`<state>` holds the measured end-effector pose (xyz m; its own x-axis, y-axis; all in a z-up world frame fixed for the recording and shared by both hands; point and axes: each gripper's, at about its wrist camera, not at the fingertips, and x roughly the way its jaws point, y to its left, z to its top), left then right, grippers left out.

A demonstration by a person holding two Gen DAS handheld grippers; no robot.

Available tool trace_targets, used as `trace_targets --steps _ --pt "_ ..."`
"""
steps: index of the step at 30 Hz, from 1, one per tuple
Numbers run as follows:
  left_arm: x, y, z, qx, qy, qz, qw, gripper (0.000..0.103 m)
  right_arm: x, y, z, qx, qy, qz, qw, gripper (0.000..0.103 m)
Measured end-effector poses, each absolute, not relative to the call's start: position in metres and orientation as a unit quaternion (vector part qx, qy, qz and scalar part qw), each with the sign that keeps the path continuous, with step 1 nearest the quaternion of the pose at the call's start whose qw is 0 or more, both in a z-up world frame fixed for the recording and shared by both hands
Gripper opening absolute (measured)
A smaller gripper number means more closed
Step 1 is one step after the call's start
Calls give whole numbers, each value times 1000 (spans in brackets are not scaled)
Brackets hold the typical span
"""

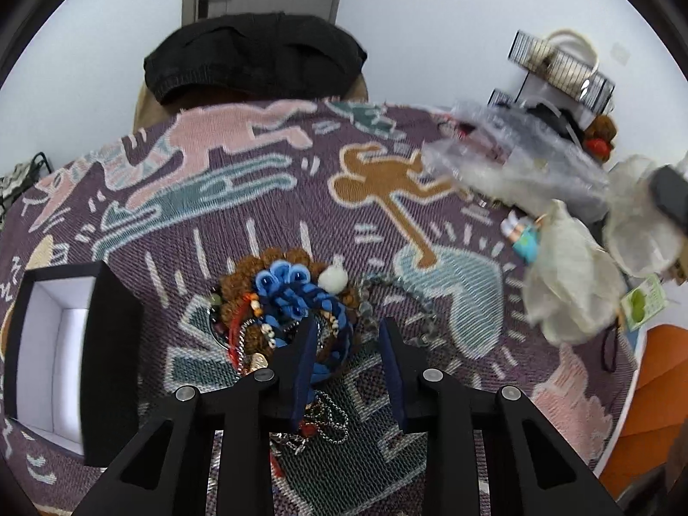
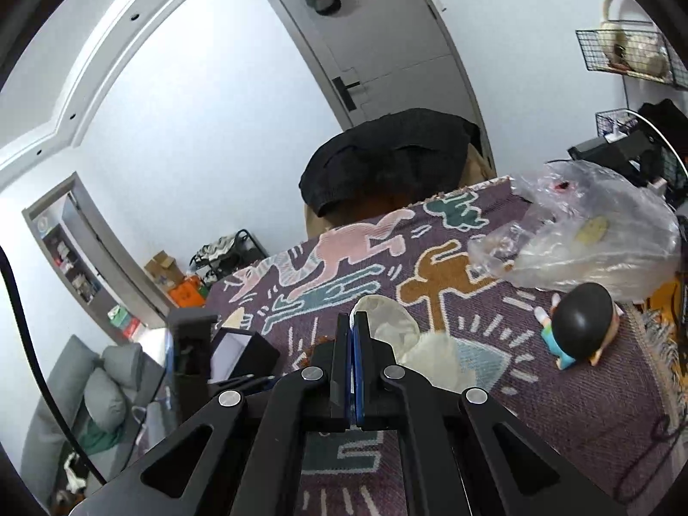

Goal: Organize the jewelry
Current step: 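Lift the blue bracelet with the left tool and lower it into the black box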

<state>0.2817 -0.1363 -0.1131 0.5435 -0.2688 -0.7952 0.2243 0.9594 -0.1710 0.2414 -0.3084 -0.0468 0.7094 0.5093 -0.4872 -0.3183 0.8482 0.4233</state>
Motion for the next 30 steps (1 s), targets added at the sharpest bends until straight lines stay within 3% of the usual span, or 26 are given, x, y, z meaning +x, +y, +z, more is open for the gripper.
trace_targets --steps 3,6,20,30 --pt "286 -142 -123 -17 467 -138 873 31 242 -313 -53 163 312 223 909 2" --pt "285 -143 -124 -7 465 -134 875 7 244 -315 -57 167 318 221 907 2" --pt "257 -93 -47 -34 396 -132 908 7 243 -287 -50 161 316 237 905 2" --pt "245 -33 -20 -43 368 -93 924 7 240 -242 -41 139 319 262 900 2"
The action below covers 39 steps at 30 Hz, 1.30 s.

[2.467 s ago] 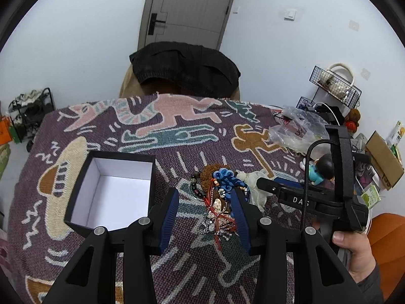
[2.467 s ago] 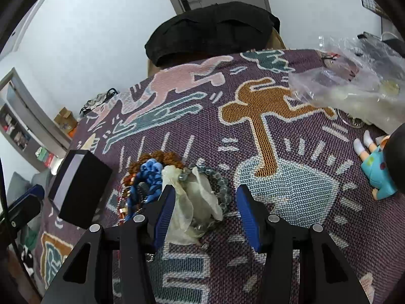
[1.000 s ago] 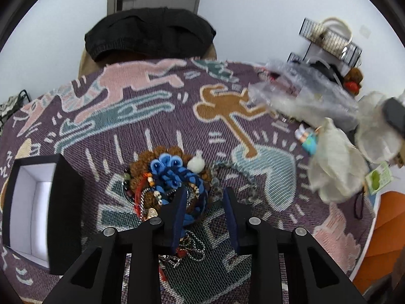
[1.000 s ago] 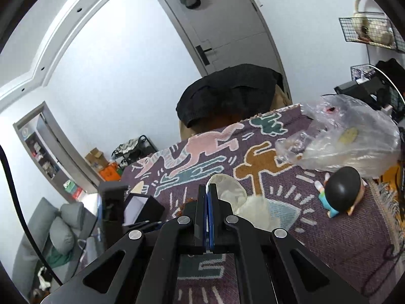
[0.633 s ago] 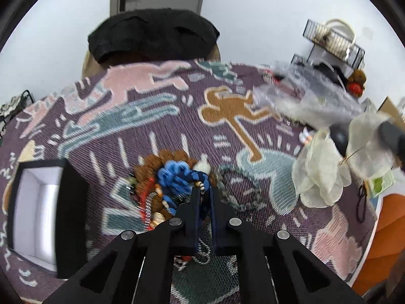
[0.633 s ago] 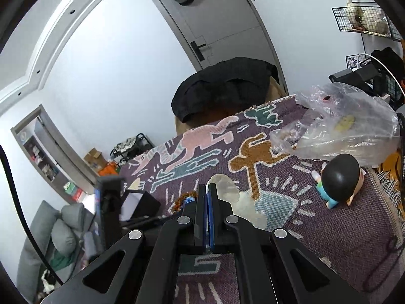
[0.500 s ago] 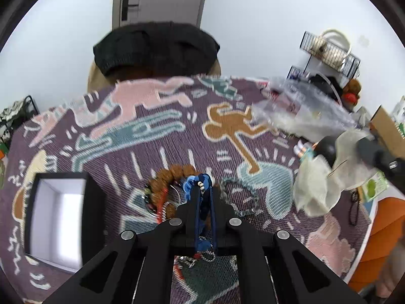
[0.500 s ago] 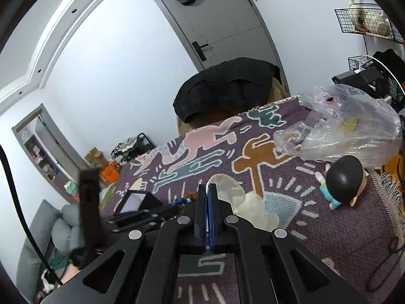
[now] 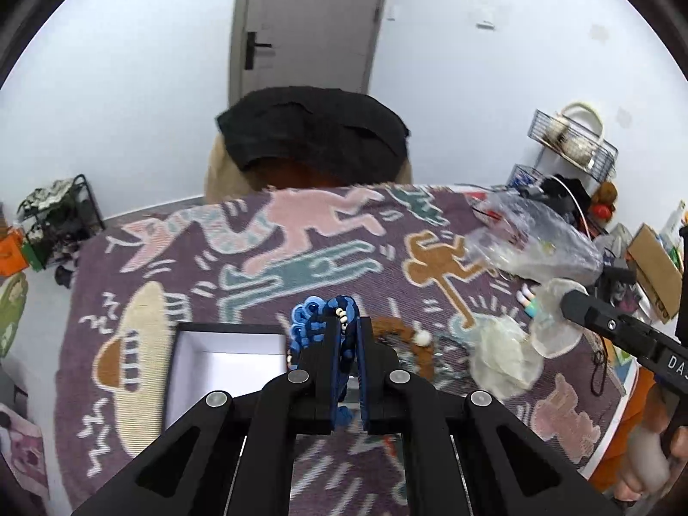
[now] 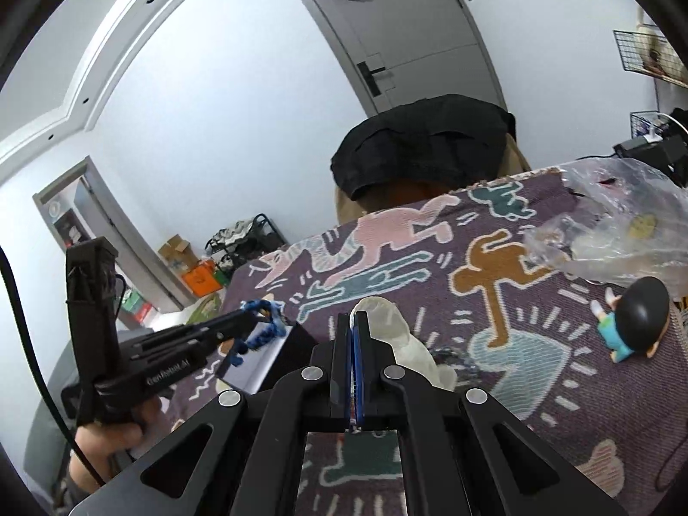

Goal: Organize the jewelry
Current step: 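Lift the blue bracelet with the left tool and lower it into the black box, then open the left tool over the box and withdraw toward the jewelry pile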

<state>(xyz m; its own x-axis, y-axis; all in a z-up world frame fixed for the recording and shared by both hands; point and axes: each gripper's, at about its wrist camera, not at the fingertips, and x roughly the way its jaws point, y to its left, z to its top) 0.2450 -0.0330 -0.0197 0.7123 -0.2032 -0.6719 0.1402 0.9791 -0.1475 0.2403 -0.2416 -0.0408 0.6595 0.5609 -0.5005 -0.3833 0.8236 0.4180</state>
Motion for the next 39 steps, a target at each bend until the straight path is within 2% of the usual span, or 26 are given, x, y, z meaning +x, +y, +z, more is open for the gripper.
trace_targets --steps 12,15,17,18,19,20,21,22,23,39 --pt "240 25 -33 -52 370 -45 926 7 240 -187 -35 109 325 282 896 2" --pt "242 33 -39 -56 377 -31 924 10 241 -170 -38 105 329 287 894 2" --pt "243 39 -43 -58 385 -25 921 16 242 -158 -42 106 332 288 892 2" --pt "242 43 -45 -61 386 -24 920 25 243 -153 -44 107 333 286 892 2" --pt "239 47 -46 -63 384 -23 921 42 244 -150 -46 109 335 283 892 2" --pt "236 51 -46 -66 379 -21 923 53 245 -144 -50 113 337 282 891 2" --pt "231 55 -45 -68 369 -15 927 72 246 -140 -52 116 339 284 889 2" --pt "226 59 -42 -68 358 -9 931 84 248 -135 -55 120 340 287 887 2" --pt "219 64 -40 -69 344 -3 936 86 249 -130 -57 124 340 290 886 2" --pt "187 116 -48 -96 334 25 937 87 267 -61 -58 123 342 331 871 3"
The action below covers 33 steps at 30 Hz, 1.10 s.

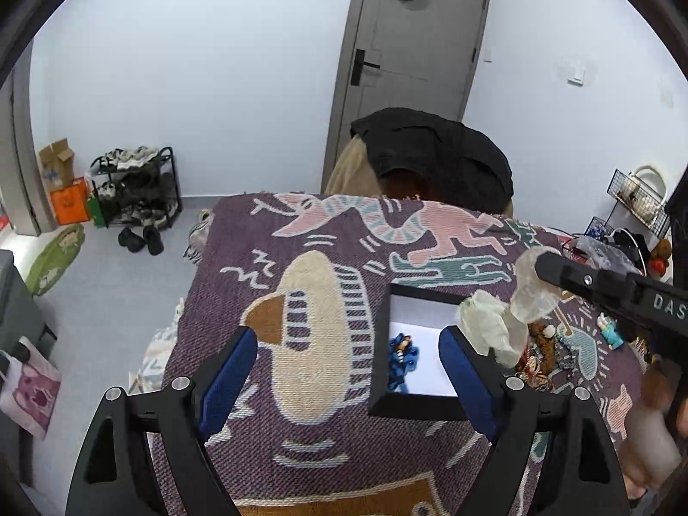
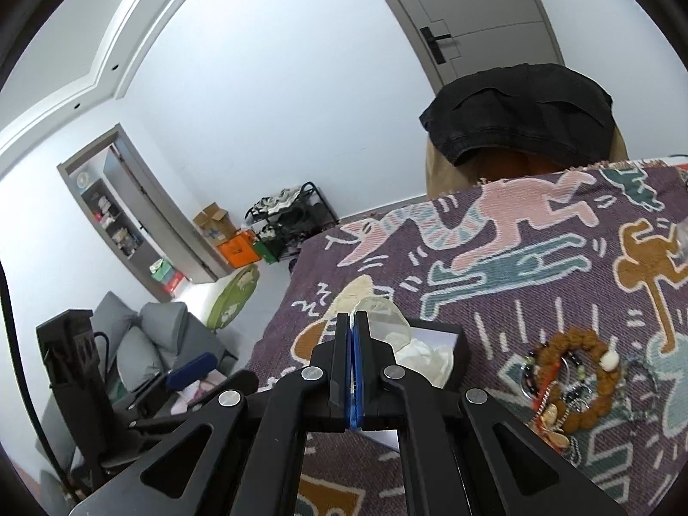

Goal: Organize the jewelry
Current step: 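Open the left tool over the box and withdraw toward the jewelry pile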

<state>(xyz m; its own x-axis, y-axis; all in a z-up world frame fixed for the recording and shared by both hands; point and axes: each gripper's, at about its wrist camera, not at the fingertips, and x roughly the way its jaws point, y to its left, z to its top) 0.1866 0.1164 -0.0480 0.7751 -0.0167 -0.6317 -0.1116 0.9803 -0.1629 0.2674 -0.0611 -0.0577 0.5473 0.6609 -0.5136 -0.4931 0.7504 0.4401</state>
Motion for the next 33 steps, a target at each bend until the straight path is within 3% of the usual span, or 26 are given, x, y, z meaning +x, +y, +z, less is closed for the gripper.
trace_targets --steps 4,6,7,8,10,33 --pt "184 122 -49 -98 335 29 937 87 272 -49 -62 118 344 333 870 3" --pt "182 123 -49 -99 334 28 937 87 272 -41 -64 98 349 333 870 8" --pt "181 123 -48 -98 333 28 937 87 272 -37 -66 83 356 335 868 29" --pt "181 123 -47 -97 331 28 938 87 271 -35 -67 74 360 334 868 57" --pt "180 121 -45 -99 329 25 939 87 266 -42 -67 70 346 327 877 72" --pt "195 22 -39 -52 348 -57 934 87 270 -214 -97 134 363 221 895 74"
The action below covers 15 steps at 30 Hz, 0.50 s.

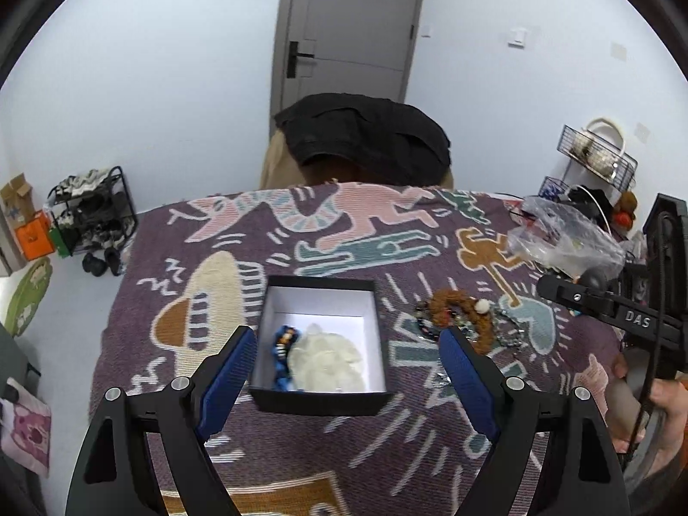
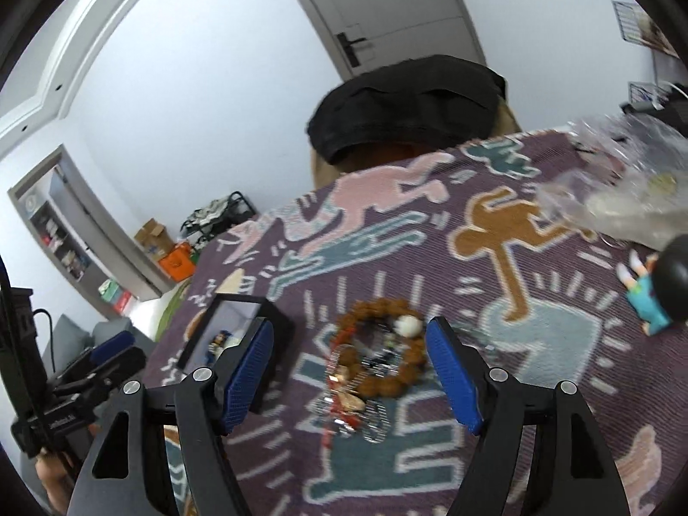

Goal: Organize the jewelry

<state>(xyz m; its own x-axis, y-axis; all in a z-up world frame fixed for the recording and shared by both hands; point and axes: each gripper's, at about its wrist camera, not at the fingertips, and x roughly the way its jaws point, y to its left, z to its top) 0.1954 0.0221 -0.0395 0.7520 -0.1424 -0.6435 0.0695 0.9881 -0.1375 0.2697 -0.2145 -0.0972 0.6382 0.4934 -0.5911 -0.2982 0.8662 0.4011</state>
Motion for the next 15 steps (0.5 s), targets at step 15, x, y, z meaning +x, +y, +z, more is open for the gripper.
trace_targets --steps 15 --pt "211 -29 -40 -38 360 -95 927 75 284 -264 -141 144 410 169 885 52"
